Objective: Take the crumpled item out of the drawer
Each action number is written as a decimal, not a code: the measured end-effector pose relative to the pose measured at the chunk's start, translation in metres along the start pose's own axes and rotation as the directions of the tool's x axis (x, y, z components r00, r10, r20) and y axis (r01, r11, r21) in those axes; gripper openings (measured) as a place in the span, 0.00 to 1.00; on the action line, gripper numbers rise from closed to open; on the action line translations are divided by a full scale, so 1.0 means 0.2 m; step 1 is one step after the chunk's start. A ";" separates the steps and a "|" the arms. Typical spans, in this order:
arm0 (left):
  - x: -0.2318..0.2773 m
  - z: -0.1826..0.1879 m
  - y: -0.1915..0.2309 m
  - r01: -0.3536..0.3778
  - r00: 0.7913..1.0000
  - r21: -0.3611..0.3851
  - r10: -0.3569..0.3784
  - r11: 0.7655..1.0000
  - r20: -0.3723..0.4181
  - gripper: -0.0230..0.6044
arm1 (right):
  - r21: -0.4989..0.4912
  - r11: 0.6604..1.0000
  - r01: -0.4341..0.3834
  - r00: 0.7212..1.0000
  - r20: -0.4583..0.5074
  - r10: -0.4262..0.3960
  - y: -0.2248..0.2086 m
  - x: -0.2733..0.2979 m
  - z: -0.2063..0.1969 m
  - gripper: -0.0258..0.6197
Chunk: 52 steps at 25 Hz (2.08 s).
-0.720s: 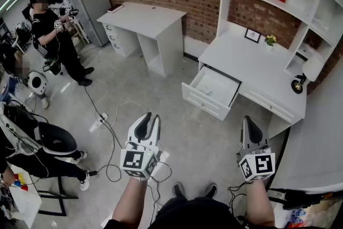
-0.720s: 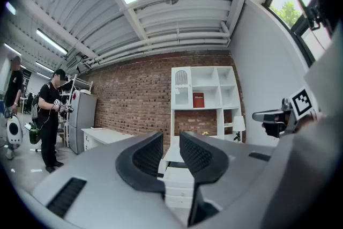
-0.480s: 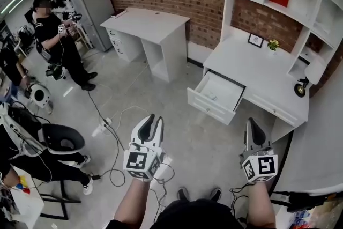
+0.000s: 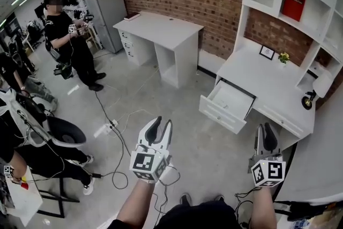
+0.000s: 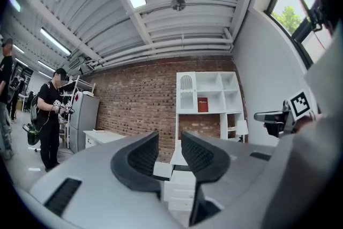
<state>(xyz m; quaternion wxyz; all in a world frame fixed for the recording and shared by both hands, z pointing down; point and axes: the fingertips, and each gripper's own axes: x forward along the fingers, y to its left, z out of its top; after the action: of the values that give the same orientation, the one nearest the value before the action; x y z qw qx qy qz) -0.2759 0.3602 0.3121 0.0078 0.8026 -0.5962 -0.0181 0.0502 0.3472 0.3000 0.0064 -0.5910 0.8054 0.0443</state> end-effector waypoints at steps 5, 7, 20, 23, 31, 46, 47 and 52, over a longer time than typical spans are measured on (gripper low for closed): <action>0.00 -0.05 0.04 0.027 0.999 -0.028 -0.028 0.999 -0.026 0.32 | -0.005 1.000 -0.005 1.000 -0.024 0.005 0.06 0.01 -0.03 0.18; 0.03 -0.07 0.04 0.034 0.999 -0.041 -0.036 0.999 -0.032 0.34 | -0.002 1.000 -0.007 1.000 -0.028 0.007 0.04 0.04 -0.04 0.18; 0.52 -0.15 -0.01 -0.033 0.994 -0.008 0.032 0.999 -0.106 0.35 | 0.065 0.996 -0.066 0.997 -0.028 0.068 -0.30 0.52 -0.22 0.19; 0.69 -0.17 -0.05 -0.049 0.992 -0.012 0.047 0.999 -0.115 0.35 | 0.069 0.995 -0.077 0.997 -0.022 0.078 -0.42 0.66 -0.24 0.19; 1.04 -0.16 -0.22 -0.058 0.991 0.001 0.058 0.998 -0.121 0.35 | 0.056 0.992 -0.112 0.993 -0.020 0.113 -0.66 0.87 -0.27 0.19; 1.38 -0.22 -0.29 -0.045 0.991 -0.017 0.043 0.999 -0.126 0.35 | -0.007 0.989 -0.146 0.989 -0.031 0.145 -0.81 1.08 -0.35 0.19; 1.41 -0.23 -0.28 -0.044 0.991 -0.021 0.041 0.999 -0.126 0.35 | -0.009 0.989 -0.145 0.989 -0.033 0.145 -0.82 1.11 -0.36 0.19; 1.60 -0.28 -0.23 -0.011 0.993 -0.038 0.007 0.999 -0.118 0.35 | -0.021 0.991 -0.130 0.991 -0.048 0.129 -0.83 1.24 -0.41 0.18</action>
<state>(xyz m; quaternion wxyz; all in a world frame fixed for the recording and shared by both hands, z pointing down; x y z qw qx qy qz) -0.1384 0.0668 0.3597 0.0585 0.7993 -0.5979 0.0177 0.1376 0.0554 0.3552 -0.0223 -0.5385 0.8414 0.0408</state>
